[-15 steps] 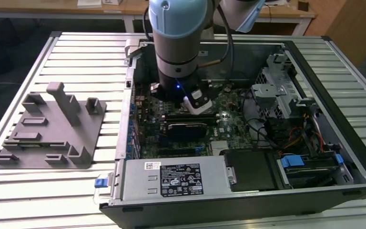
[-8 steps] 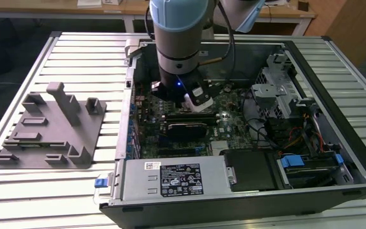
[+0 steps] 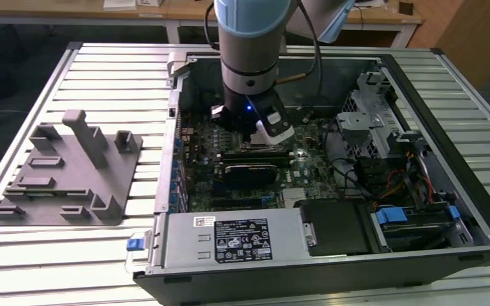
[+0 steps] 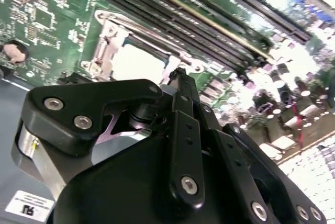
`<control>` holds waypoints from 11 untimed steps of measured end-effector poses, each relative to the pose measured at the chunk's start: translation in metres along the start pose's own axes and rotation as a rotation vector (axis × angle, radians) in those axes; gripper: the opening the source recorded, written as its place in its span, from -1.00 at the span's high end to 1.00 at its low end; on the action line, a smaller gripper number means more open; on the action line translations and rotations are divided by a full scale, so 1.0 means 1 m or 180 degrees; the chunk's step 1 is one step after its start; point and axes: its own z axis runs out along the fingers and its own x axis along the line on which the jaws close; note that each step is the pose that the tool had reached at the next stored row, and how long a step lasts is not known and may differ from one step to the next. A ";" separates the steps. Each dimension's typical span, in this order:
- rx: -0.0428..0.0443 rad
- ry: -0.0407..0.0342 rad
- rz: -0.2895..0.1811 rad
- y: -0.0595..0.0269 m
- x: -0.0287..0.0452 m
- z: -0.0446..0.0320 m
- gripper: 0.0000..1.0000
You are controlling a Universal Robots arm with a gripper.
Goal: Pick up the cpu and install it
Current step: 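Install the second cpu locking lever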
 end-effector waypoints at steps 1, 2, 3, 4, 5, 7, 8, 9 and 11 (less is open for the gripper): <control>0.0001 0.0000 0.0001 0.0019 -0.0015 0.0005 0.79; 0.0004 0.0000 0.0002 0.0036 -0.0031 0.0009 0.79; 0.0006 -0.0001 0.0003 0.0050 -0.0049 0.0013 0.79; 0.0009 -0.0001 0.0005 0.0063 -0.0067 0.0017 0.79; 0.0013 -0.0002 0.0008 0.0076 -0.0083 0.0021 0.79; 0.0029 -0.0005 0.0015 0.0100 -0.0111 0.0028 0.79; 0.0040 -0.0006 0.0020 0.0109 -0.0126 0.0031 0.79; 0.0054 -0.0007 0.0024 0.0117 -0.0141 0.0033 0.79; 0.0084 -0.0010 0.0031 0.0134 -0.0169 0.0038 0.79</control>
